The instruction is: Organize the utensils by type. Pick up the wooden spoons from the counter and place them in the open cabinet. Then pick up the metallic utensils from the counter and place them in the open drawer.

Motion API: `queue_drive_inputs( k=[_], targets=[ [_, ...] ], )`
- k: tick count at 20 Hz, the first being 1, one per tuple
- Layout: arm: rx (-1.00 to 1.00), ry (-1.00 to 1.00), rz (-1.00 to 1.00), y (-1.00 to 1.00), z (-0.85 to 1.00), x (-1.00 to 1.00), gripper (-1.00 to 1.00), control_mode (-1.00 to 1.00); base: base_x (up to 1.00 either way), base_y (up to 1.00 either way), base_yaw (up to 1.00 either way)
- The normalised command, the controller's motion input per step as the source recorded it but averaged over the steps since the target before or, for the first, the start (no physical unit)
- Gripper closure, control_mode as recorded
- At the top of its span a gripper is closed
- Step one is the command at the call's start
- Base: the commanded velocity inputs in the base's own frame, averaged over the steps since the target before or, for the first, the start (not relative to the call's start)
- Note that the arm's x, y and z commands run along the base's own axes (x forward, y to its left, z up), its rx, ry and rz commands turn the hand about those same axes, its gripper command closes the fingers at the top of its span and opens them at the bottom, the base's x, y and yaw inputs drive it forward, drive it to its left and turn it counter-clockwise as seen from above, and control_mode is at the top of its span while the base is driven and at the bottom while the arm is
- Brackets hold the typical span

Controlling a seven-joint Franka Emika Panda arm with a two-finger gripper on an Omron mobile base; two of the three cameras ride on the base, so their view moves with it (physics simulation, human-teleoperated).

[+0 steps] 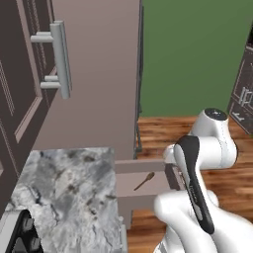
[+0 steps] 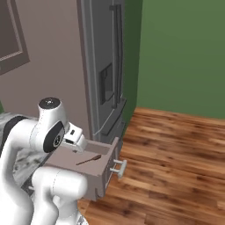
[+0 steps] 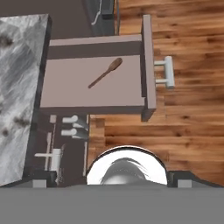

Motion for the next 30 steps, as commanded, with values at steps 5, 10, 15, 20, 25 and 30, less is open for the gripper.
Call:
queue_drive_inputs(
  k=[5, 10, 15, 20, 25, 30],
  targets=[
    [0.0, 0.0, 0.0, 0.0, 0.0, 0.0, -1.0, 1.0, -0.06, -0.65, -0.43],
    [0.0, 0.0, 0.0, 0.0, 0.0, 0.0, -1.0, 1.0, 0.04, -0.7, -0.56],
    [0.0, 0.0, 0.0, 0.0, 0.0, 0.0, -1.0, 1.0, 0.04, -0.7, -0.61],
    [0.0, 0.0, 0.0, 0.0, 0.0, 0.0, -1.0, 1.0, 0.0, -0.69, -0.68],
    [0.0, 0.0, 0.0, 0.0, 0.0, 0.0, -1.0, 1.0, 0.0, -0.65, -0.74],
    [0.0, 0.0, 0.0, 0.0, 0.0, 0.0, -1.0, 1.0, 0.0, -0.72, -0.67]
  ],
)
